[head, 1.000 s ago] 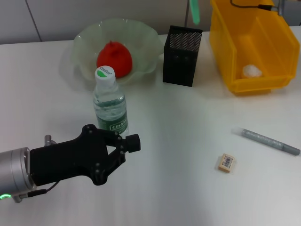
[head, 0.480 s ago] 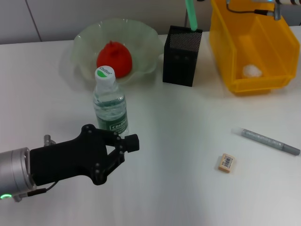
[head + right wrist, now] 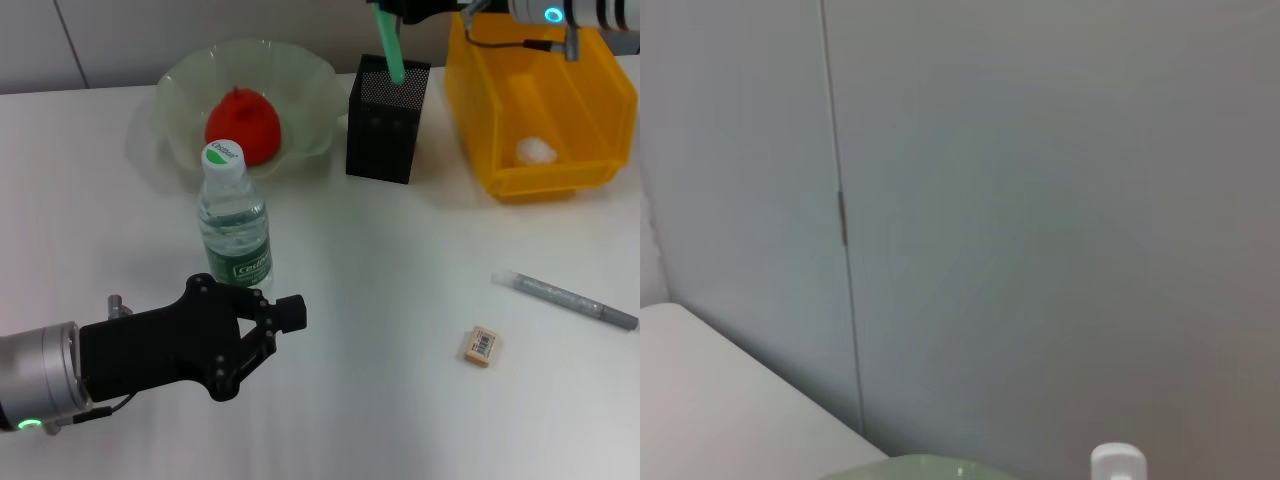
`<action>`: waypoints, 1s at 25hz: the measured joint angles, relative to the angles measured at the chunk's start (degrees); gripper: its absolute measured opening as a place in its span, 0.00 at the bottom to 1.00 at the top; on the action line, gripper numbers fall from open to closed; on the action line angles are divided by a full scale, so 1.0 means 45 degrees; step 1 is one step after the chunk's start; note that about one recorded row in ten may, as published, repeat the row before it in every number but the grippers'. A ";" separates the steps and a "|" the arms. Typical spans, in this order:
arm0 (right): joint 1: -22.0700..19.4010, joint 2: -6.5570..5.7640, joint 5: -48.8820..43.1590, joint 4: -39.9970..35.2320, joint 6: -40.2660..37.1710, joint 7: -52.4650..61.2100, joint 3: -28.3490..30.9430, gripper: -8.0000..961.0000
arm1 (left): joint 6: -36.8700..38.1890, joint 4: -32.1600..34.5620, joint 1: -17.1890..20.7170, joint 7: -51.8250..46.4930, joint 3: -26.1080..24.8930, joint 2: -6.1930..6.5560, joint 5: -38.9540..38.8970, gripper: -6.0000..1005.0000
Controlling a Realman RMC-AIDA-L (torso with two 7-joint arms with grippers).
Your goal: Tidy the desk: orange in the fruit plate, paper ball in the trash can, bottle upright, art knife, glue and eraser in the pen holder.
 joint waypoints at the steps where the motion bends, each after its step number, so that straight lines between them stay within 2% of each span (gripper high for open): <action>1: 0.0000 0.0040 0.0086 0.0059 0.0023 -0.0103 -0.0002 0.21 | 0.0003 0.0011 0.0000 0.0006 0.0003 0.0000 0.0000 0.02; 15: -0.0150 0.0382 0.0220 0.0518 0.0385 -0.0297 -0.0107 0.21 | 0.0115 0.0079 -0.0112 0.0016 0.0010 -0.0004 0.0001 0.02; 25: -0.0564 0.0393 0.0029 0.0751 0.0606 0.0668 -0.0422 0.21 | 0.0205 0.0100 -0.0118 0.0014 -0.0007 0.0000 0.0001 0.02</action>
